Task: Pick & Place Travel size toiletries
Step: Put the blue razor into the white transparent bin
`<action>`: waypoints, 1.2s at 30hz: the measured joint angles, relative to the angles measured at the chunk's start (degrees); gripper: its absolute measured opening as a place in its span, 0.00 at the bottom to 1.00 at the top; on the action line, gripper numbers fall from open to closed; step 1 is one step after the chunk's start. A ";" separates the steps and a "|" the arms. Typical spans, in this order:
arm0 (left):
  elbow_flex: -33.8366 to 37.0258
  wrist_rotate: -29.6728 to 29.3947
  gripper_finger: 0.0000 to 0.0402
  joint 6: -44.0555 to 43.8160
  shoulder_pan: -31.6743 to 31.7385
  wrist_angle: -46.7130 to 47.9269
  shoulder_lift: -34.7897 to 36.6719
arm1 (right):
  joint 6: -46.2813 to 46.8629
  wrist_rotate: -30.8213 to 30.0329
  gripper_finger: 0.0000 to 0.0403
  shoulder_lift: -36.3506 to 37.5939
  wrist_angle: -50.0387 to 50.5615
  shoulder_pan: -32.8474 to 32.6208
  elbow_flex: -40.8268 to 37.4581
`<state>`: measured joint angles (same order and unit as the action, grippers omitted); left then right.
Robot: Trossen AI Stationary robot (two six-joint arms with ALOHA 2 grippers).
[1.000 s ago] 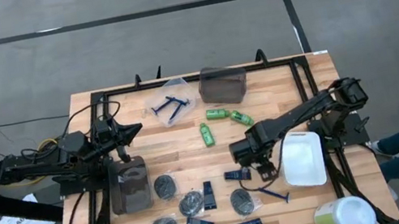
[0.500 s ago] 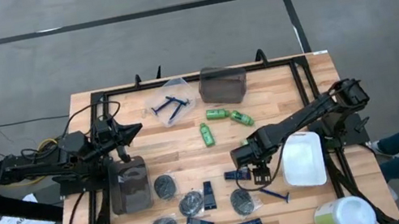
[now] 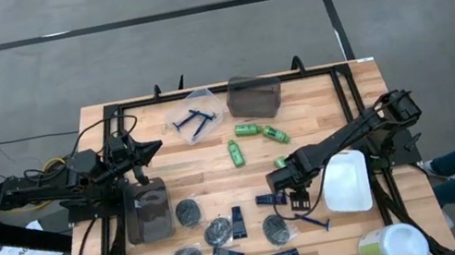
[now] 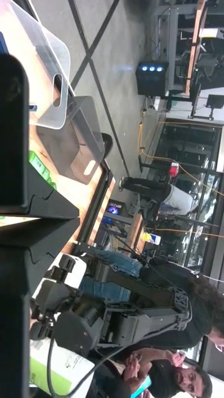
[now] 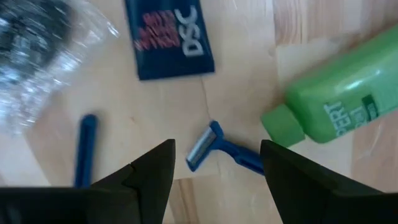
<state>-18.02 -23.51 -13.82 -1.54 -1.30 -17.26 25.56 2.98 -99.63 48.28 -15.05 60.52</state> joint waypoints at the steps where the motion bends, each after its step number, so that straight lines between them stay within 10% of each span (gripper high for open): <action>1: 0.00 0.00 0.00 0.00 -0.02 0.00 0.00 | 0.00 0.00 0.57 0.00 -0.40 0.01 -0.30; 16: 0.00 0.00 0.00 0.01 0.00 -0.02 0.00 | 4.32 0.00 0.55 0.02 -7.47 0.11 -5.72; 36: 0.00 0.00 0.00 0.02 0.00 -0.02 0.01 | 4.48 -0.04 0.18 0.02 -8.33 0.18 -5.85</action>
<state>-18.02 -23.51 -13.80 -1.54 -1.32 -17.25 30.04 2.95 -99.61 39.95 -14.87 54.68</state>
